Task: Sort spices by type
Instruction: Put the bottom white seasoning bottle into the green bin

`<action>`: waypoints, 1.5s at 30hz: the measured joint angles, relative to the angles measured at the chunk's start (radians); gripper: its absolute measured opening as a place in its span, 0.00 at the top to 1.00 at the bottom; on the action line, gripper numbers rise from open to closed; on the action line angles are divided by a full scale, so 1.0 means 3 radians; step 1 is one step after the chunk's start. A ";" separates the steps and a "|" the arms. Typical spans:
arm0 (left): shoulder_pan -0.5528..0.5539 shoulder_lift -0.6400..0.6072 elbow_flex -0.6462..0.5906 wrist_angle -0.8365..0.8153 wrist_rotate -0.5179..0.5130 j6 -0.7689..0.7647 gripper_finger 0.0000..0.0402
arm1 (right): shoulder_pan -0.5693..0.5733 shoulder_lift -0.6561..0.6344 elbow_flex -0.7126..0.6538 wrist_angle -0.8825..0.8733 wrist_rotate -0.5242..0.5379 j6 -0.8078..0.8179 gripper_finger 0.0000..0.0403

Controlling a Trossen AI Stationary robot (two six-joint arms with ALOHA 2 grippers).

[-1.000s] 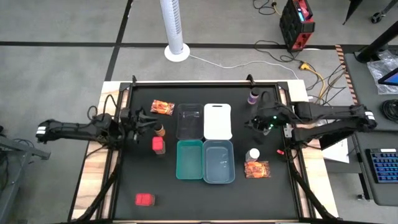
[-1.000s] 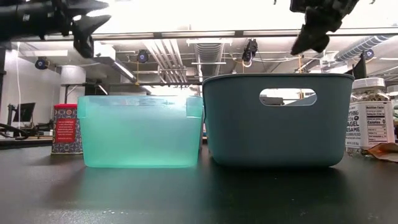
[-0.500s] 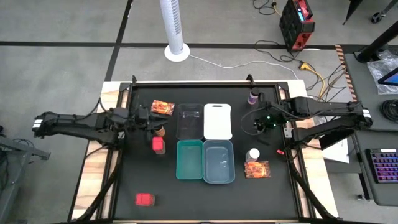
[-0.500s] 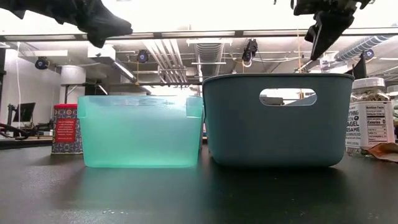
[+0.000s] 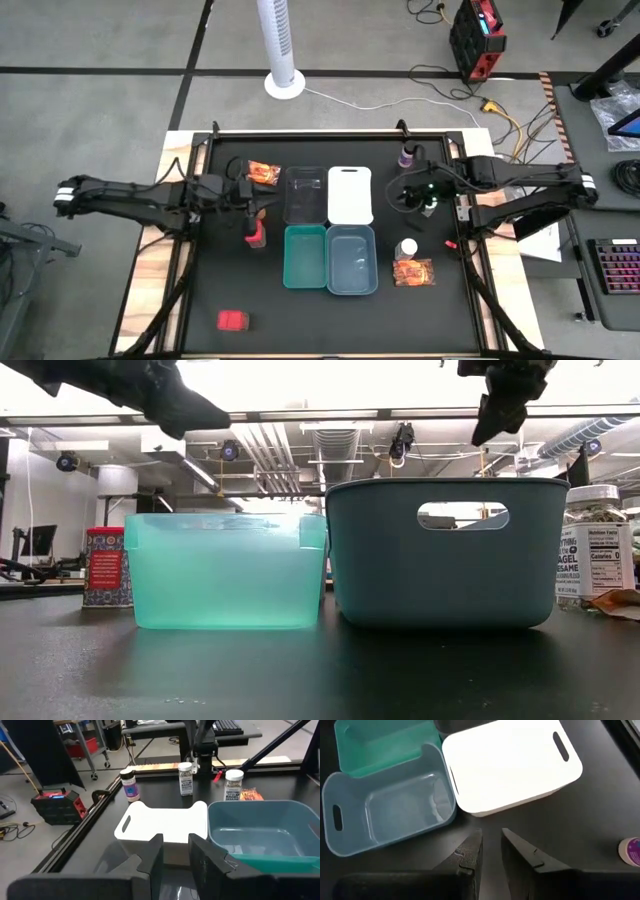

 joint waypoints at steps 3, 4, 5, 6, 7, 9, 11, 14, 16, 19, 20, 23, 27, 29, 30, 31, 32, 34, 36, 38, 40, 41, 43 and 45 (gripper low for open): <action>0.0000 0.0082 0.0037 0.0014 -0.0004 0.0061 0.81 | 0.0015 0.0129 0.0002 -0.0054 -0.0088 -0.0022 0.84; 0.0000 0.0109 0.0053 0.0031 -0.0006 0.0080 0.81 | 0.0047 0.0176 0.0001 -0.0087 -0.0128 -0.0018 0.82; 0.0000 0.0131 0.0069 0.0041 -0.0011 0.0097 0.81 | 0.0085 0.0225 0.0001 -0.0126 -0.0164 -0.0018 0.81; 0.0000 0.0148 0.0082 0.0040 -0.0017 0.0122 0.81 | 0.0134 0.0265 0.0001 -0.0187 -0.0175 -0.0023 0.79; 0.0000 0.0169 0.0097 0.0045 -0.0036 0.0146 0.81 | 0.0185 0.0305 0.0001 -0.0259 -0.0176 -0.0052 0.77; 0.0000 0.0203 0.0119 0.0080 -0.0078 0.0171 0.81 | 0.0298 0.0396 0.0002 -0.0397 -0.0183 -0.0164 0.72; 0.0000 0.0233 0.0127 0.0127 -0.0170 0.0171 0.81 | 0.0428 0.0466 0.0002 -0.0532 -0.0177 -0.0233 0.66; 0.0000 0.0254 0.0127 0.0243 -0.0250 0.0165 0.81 | 0.0644 0.0524 0.0001 -0.0650 -0.0184 -0.0237 0.58; 0.0000 0.0262 0.0127 0.0347 -0.0261 0.0153 0.81 | 0.0796 0.0542 0.0001 -0.0659 -0.0183 -0.0160 0.52; 0.0000 0.0267 0.0125 0.0492 -0.0261 0.0157 0.81 | 0.0996 0.0539 0.0001 -0.0654 -0.0155 -0.0031 0.43; 0.0000 0.0263 0.0125 0.0517 -0.0261 0.0172 0.81 | 0.1051 0.0540 0.0001 -0.0653 -0.0090 0.0049 0.40; 0.0000 0.0262 0.0125 0.0588 -0.0261 0.0209 0.81 | 0.1153 0.0571 -0.0026 -0.0659 0.0119 0.0298 0.32; 0.0000 0.0268 0.0125 0.0593 -0.0261 0.0215 0.81 | 0.1209 0.0673 -0.0078 -0.0657 0.0085 0.0482 0.23; 0.0000 0.0272 0.0125 0.0587 -0.0261 0.0212 0.81 | 0.1222 0.0723 -0.0098 -0.0661 0.0070 0.0520 0.19; 0.0000 0.0273 0.0123 0.0583 -0.0261 0.0209 0.81 | 0.1225 0.0752 -0.0105 -0.0662 0.0058 0.0541 0.18; 0.0000 0.0280 0.0123 0.0586 -0.0261 0.0208 0.81 | 0.1225 0.0777 -0.0111 -0.0659 0.0040 0.0557 0.16; 0.0000 0.0283 0.0123 0.0587 -0.0261 0.0209 0.81 | 0.1223 0.0811 -0.0112 -0.0661 -0.0001 0.0567 0.15; 0.0000 0.0287 0.0122 0.0571 -0.0261 0.0208 0.81 | 0.1223 0.0860 -0.0112 -0.0647 -0.0025 0.0590 0.13; 0.0000 0.0296 0.0122 0.0585 -0.0261 0.0208 0.81 | 0.1225 0.0908 -0.0112 -0.0632 -0.0040 0.0618 0.12; 0.0000 0.0299 0.0122 0.0575 -0.0261 0.0208 0.81 | 0.1226 0.0964 -0.0114 -0.0619 -0.0068 0.0624 0.13; 0.0000 0.0299 0.0122 0.0578 -0.0261 0.0208 0.81 | 0.1224 0.1018 -0.0127 -0.0631 -0.0086 0.0624 0.14; 0.0000 0.0299 0.0122 0.0581 -0.0261 0.0208 0.81 | 0.1223 0.1046 -0.0137 -0.0654 -0.0098 0.0636 0.15; 0.0000 0.0299 0.0122 0.0581 -0.0261 0.0208 0.81 | 0.1223 0.1087 -0.0139 -0.0629 -0.0109 0.0651 0.16; 0.0000 0.0306 0.0122 0.0583 -0.0261 0.0208 0.81 | 0.1223 0.1115 -0.0139 -0.0645 -0.0112 0.0650 0.18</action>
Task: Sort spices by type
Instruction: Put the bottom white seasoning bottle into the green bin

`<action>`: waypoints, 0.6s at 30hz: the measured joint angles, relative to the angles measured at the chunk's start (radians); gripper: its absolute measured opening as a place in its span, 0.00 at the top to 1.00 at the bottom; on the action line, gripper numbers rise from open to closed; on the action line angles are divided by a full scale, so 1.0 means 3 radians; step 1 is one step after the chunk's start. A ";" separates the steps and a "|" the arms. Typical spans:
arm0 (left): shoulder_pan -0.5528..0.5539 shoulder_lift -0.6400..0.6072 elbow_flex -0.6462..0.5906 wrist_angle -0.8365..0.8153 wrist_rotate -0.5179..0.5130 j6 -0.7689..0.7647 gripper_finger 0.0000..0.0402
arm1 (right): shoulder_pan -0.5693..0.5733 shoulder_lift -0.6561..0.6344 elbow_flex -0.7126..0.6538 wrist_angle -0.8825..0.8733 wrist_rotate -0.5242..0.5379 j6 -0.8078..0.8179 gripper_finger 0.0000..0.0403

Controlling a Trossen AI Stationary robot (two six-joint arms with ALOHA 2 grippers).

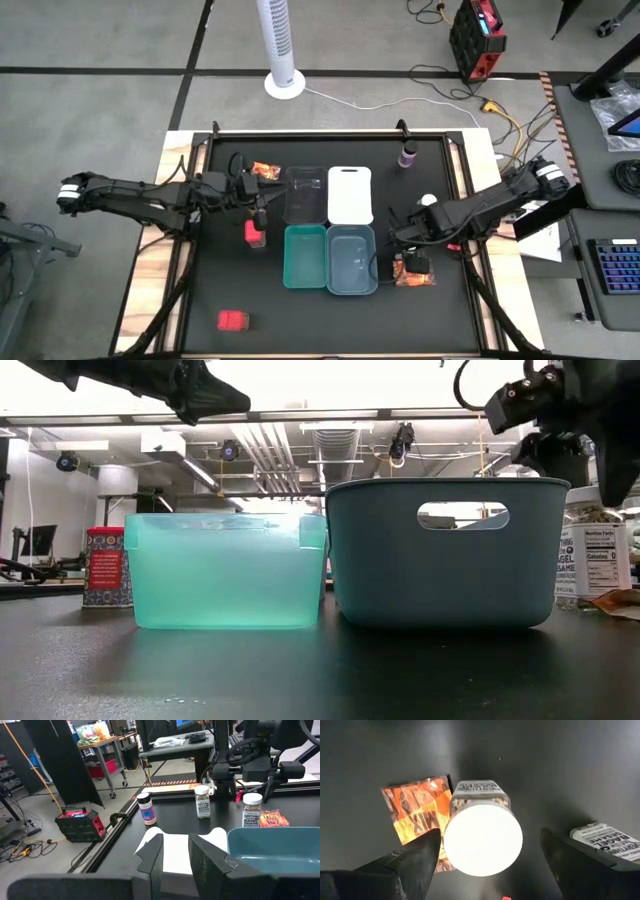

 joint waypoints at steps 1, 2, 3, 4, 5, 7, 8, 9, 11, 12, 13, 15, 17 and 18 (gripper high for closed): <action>0.0000 0.0008 0.0000 0.0000 0.0000 -0.0001 0.81 | 0.0000 0.0024 0.0000 0.0002 0.0000 -0.0005 0.19; 0.0000 0.0018 0.0000 -0.0001 0.0000 -0.0001 0.81 | 0.0000 0.0050 -0.0001 0.0012 -0.0001 -0.0014 0.20; 0.0000 0.0028 0.0000 -0.0001 0.0000 -0.0001 0.81 | 0.0000 0.0073 -0.0001 0.0018 -0.0001 -0.0014 0.21; 0.0000 0.0037 0.0000 -0.0001 0.0000 -0.0001 0.81 | 0.0000 0.0081 -0.0001 0.0014 -0.0001 -0.0015 0.23; 0.0000 0.0050 0.0000 0.0000 0.0000 -0.0001 0.81 | 0.0000 0.0082 -0.0001 0.0011 -0.0001 -0.0015 0.24; 0.0000 0.0085 0.0000 0.0017 0.0000 -0.0001 0.81 | 0.0000 0.0080 -0.0001 0.0019 -0.0002 -0.0015 0.29; 0.0000 0.0104 -0.0001 0.0014 0.0000 -0.0001 0.81 | 0.0000 0.0080 -0.0001 0.0023 -0.0005 -0.0014 0.32; 0.0000 0.0123 -0.0001 0.0020 0.0000 -0.0001 0.81 | 0.0000 0.0077 -0.0001 0.0022 -0.0006 -0.0007 0.35; 0.0000 0.0156 -0.0001 0.0033 0.0000 -0.0001 0.81 | 0.0000 0.0044 -0.0001 0.0023 -0.0009 0.0003 0.41; 0.0000 0.0173 -0.0001 0.0036 0.0000 -0.0001 0.81 | 0.0000 0.0031 -0.0001 0.0021 -0.0009 0.0015 0.44; 0.0000 0.0192 -0.0001 0.0039 0.0000 -0.0001 0.81 | -0.0001 0.0020 -0.0001 0.0018 -0.0009 0.0019 0.47; 0.0000 0.0225 -0.0001 0.0045 0.0000 -0.0001 0.81 | -0.0001 -0.0008 -0.0001 0.0022 -0.0010 0.0024 0.51; 0.0000 0.0246 -0.0001 0.0068 0.0000 0.0002 0.81 | -0.0001 -0.0040 0.0016 -0.0025 -0.0010 0.0046 0.51; 0.0000 0.0254 -0.0002 0.0069 0.0000 0.0003 0.81 | -0.0001 -0.0054 0.0041 -0.0068 -0.0009 0.0065 0.51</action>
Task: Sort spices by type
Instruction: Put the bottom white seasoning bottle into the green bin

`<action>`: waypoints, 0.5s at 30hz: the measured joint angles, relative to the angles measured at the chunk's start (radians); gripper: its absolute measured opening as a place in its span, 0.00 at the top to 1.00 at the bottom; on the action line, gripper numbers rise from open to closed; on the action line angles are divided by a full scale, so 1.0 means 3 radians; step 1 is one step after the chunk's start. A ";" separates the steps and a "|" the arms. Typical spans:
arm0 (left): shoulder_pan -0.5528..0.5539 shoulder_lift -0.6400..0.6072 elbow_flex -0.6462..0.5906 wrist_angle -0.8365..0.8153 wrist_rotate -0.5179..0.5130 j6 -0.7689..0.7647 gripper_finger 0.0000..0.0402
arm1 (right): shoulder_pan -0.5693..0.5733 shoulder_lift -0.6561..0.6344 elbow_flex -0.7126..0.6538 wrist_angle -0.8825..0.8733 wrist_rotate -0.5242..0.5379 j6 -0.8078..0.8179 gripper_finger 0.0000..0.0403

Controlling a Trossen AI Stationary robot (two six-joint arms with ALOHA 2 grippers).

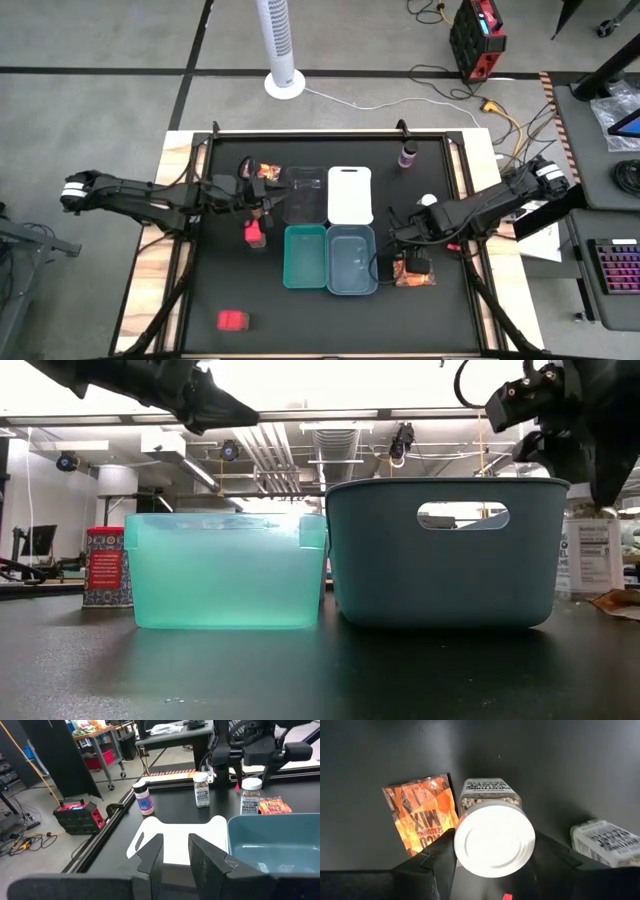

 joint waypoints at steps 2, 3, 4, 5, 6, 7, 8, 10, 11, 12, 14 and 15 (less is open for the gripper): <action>0.0000 0.0013 0.0000 0.0005 0.0000 -0.0003 0.81 | -0.0001 -0.0042 0.0072 -0.0073 0.0001 0.0018 0.51; 0.0000 0.0014 -0.0001 0.0004 0.0000 -0.0010 0.81 | -0.0001 -0.0062 0.0118 -0.0101 0.0002 0.0033 0.51; 0.0000 0.0017 -0.0001 0.0007 0.0000 -0.0021 0.81 | -0.0001 -0.0080 0.0165 -0.0134 0.0006 0.0057 0.51; 0.0000 0.0018 -0.0001 0.0010 0.0000 -0.0044 0.81 | -0.0001 -0.0092 0.0216 -0.0176 0.0009 0.0093 0.51; 0.0000 0.0023 -0.0001 0.0011 0.0000 -0.0061 0.81 | -0.0001 -0.0104 0.0281 -0.0225 0.0016 0.0112 0.51; 0.0000 0.0032 -0.0001 0.0020 0.0001 -0.0074 0.81 | -0.0001 -0.0116 0.0352 -0.0269 0.0028 0.0123 0.51; 0.0000 0.0044 -0.0001 0.0045 0.0001 -0.0090 0.81 | -0.0001 -0.0129 0.0429 -0.0297 0.0044 0.0126 0.51; 0.0000 0.0084 -0.0001 0.0166 0.0001 -0.0097 0.81 | -0.0001 -0.0145 0.0594 -0.0307 0.0124 0.0113 0.51; 0.0000 0.0113 -0.0001 0.0245 0.0001 -0.0106 0.81 | -0.0001 -0.0147 0.0679 -0.0304 0.0186 0.0078 0.51; 0.0000 0.0147 -0.0001 0.0331 0.0001 -0.0115 0.81 | -0.0001 -0.0147 0.0769 -0.0304 0.0232 0.0019 0.51; 0.0000 0.0220 -0.0001 0.0454 0.0001 -0.0115 0.81 | -0.0001 -0.0147 0.0950 -0.0306 0.0323 -0.0075 0.51; 0.0000 0.0260 -0.0001 0.0526 0.0001 -0.0093 0.81 | -0.0001 -0.0147 0.1041 -0.0303 0.0384 -0.0119 0.51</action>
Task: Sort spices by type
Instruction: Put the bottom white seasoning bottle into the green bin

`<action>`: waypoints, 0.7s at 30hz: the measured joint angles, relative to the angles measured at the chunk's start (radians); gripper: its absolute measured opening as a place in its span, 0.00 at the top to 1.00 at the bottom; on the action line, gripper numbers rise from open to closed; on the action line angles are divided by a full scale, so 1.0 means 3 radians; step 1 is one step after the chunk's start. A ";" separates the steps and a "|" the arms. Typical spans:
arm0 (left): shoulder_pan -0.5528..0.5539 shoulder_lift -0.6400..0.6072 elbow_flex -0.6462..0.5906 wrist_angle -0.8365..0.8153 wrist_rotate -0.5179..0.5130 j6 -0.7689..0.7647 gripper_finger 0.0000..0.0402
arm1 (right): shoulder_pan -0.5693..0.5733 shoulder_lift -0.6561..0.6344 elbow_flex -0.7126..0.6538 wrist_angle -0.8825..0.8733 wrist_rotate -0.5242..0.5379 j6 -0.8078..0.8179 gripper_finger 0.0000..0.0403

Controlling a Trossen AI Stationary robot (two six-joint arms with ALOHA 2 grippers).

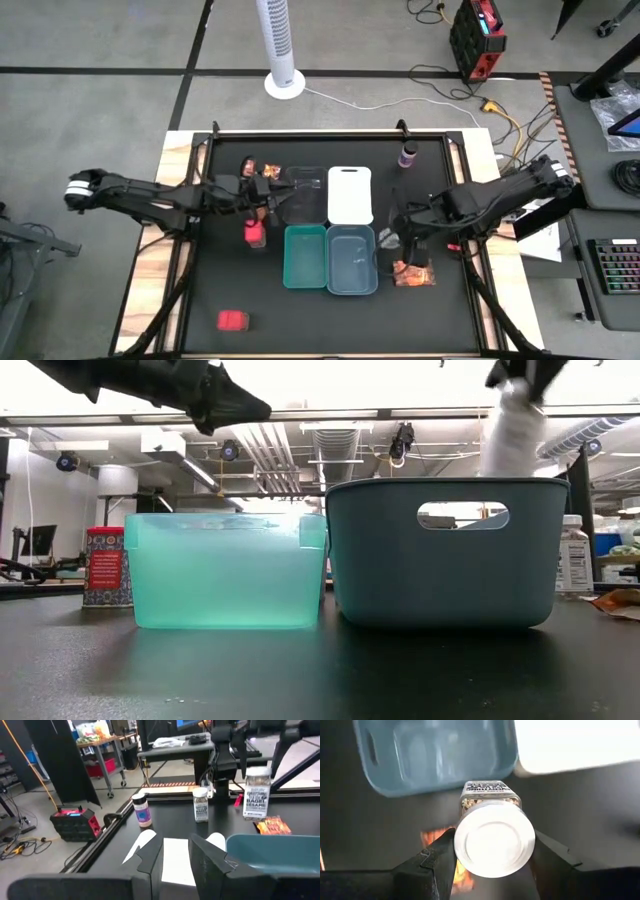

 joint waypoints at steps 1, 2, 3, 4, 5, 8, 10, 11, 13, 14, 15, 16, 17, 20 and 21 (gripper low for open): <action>0.0000 0.0040 0.0000 0.0062 0.0000 0.0028 0.81 | 0.0000 0.0000 0.0085 0.0017 0.0060 -0.0048 0.51; -0.0001 0.0075 0.0000 0.0114 0.0000 0.0041 0.81 | 0.0000 0.0000 0.0159 0.0049 0.0109 -0.0126 0.51; 0.0000 0.0105 0.0000 0.0160 0.0000 0.0045 0.81 | -0.0001 0.0000 0.0224 0.0110 0.0162 -0.0189 0.51; -0.0001 0.0125 0.0000 0.0186 0.0000 0.0050 0.81 | -0.0001 0.0000 0.0277 0.0189 0.0210 -0.0259 0.51; 0.0000 0.0136 0.0000 0.0203 0.0000 0.0051 0.81 | -0.0008 -0.0001 0.0319 0.0274 0.0236 -0.0322 0.51; 0.0000 0.0129 0.0000 0.0253 -0.0002 0.0053 0.81 | -0.0074 0.0005 0.0388 0.0576 0.0240 -0.0448 0.51; 0.0000 0.0080 0.0000 0.0259 -0.0003 0.0135 0.81 | -0.0143 0.0042 0.0437 0.0691 0.0240 -0.0511 0.51; 0.0000 0.0042 0.0000 0.0256 -0.0004 0.0217 0.81 | -0.0182 0.0075 0.0460 0.0724 0.0240 -0.0550 0.51; 0.0000 -0.0063 0.0000 0.0259 -0.0005 0.0358 0.81 | -0.0269 0.0179 0.0530 0.0808 0.0220 -0.0641 0.51; -0.0001 -0.0122 0.0000 0.0260 -0.0006 0.0377 0.81 | -0.0310 0.0241 0.0572 0.0859 0.0156 -0.0704 0.51; -0.0001 -0.0195 0.0000 0.0256 -0.0006 0.0379 0.81 | -0.0351 0.0321 0.0621 0.0915 0.0076 -0.0762 0.51; 0.0000 -0.0279 0.0000 0.0238 -0.0007 0.0378 0.81 | -0.0388 0.0411 0.0682 0.0948 0.0015 -0.0818 0.51; 0.0000 -0.0366 0.0000 0.0223 -0.0008 0.0377 0.81 | -0.0422 0.0504 0.0757 0.0946 -0.0029 -0.0856 0.51; 0.0000 -0.0637 0.0000 0.0126 -0.0010 0.0376 0.81 | -0.0515 0.0816 0.1001 0.0873 -0.0134 -0.0949 0.51; 0.0000 -0.0716 0.0000 0.0079 -0.0010 0.0373 0.81 | -0.0541 0.0928 0.1083 0.0843 -0.0167 -0.0986 0.51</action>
